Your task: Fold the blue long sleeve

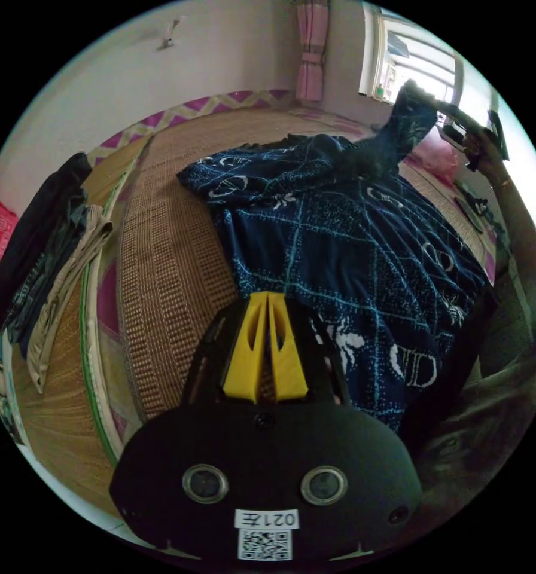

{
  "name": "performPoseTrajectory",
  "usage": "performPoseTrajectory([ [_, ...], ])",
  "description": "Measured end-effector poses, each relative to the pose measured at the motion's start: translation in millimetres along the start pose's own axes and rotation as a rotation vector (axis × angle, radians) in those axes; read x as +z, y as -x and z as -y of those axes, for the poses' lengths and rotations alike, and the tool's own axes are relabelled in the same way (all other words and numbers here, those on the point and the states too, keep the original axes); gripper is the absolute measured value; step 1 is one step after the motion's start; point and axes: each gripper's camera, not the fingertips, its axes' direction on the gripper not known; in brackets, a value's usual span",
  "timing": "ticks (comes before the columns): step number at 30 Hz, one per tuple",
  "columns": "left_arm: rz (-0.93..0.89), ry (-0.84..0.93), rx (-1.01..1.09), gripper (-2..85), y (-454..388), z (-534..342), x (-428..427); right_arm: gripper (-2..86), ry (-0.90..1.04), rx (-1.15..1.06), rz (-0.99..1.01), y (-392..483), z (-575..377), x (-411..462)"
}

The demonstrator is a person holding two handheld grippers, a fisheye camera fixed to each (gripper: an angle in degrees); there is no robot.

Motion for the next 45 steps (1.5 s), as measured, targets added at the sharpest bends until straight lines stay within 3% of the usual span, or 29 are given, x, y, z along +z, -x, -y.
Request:
performPoseTrajectory([
  [4,-0.023,-0.014,-0.014,-1.0,-13,-4,4,0.3,-0.077,0.297,-0.188,-170,-17,-112],
  [8,-0.044,-0.018,-0.045,-1.0,-27,-5,7,0.6,-0.194,0.628,-0.15,-312,-87,-200],
  [13,-0.044,-0.021,-0.048,-1.0,-48,-6,7,1.2,-0.06,0.817,-0.302,-401,-175,-250],
  [18,-0.048,-0.02,-0.05,-0.9,-69,-6,4,4.8,0.01,0.92,-0.22,-438,-245,-253],
  [21,-0.075,-0.028,-0.087,-0.9,-75,-4,-7,8.2,0.005,0.916,-0.348,-434,-254,-271],
  [24,-0.132,-0.207,-0.038,-0.5,-100,8,-55,8.5,0.015,0.74,-0.37,-405,-226,-272],
  [29,-0.123,-0.227,0.168,5.0,-206,95,-65,9.5,0.19,0.296,-0.261,-249,-158,-170],
  [31,-0.121,-0.199,0.215,6.1,-244,131,-45,9.8,0.264,0.226,-0.281,-190,-153,-122],
  [33,-0.072,-0.219,0.262,6.5,-284,161,-29,9.8,0.345,0.205,-0.319,-143,-156,-76],
  [37,0.09,-0.278,0.418,7.6,-375,215,-7,12.4,0.508,0.147,-0.601,-84,-163,5],
  [39,0.064,-0.275,0.448,7.7,-398,233,-4,12.8,0.53,0.141,-0.727,-75,-161,19],
  [45,0.064,-0.16,0.479,8.3,-425,274,2,2.7,0.609,0.04,-0.745,-44,-163,50],
])
